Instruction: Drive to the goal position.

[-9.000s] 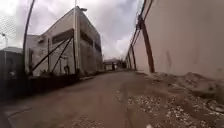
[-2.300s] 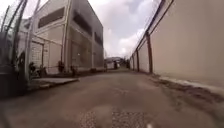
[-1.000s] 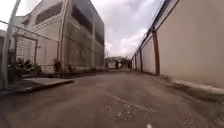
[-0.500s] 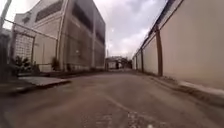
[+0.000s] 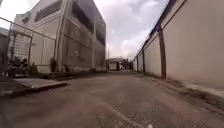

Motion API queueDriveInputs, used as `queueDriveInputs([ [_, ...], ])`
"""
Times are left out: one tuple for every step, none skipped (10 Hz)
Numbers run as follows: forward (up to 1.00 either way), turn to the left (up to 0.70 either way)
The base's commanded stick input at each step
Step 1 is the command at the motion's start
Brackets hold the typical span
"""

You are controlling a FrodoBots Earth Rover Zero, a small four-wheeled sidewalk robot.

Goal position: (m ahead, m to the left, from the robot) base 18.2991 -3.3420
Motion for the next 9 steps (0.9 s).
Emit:
queueDriveInputs([
  [0.70, 0.00],
  [0.70, 0.00],
  [0.70, 0.00],
  [0.70, 0.00],
  [0.70, 0.00],
  [0.70, 0.00],
  [0.70, 0.00],
  [0.70, 0.00],
  [0.70, 0.00],
])
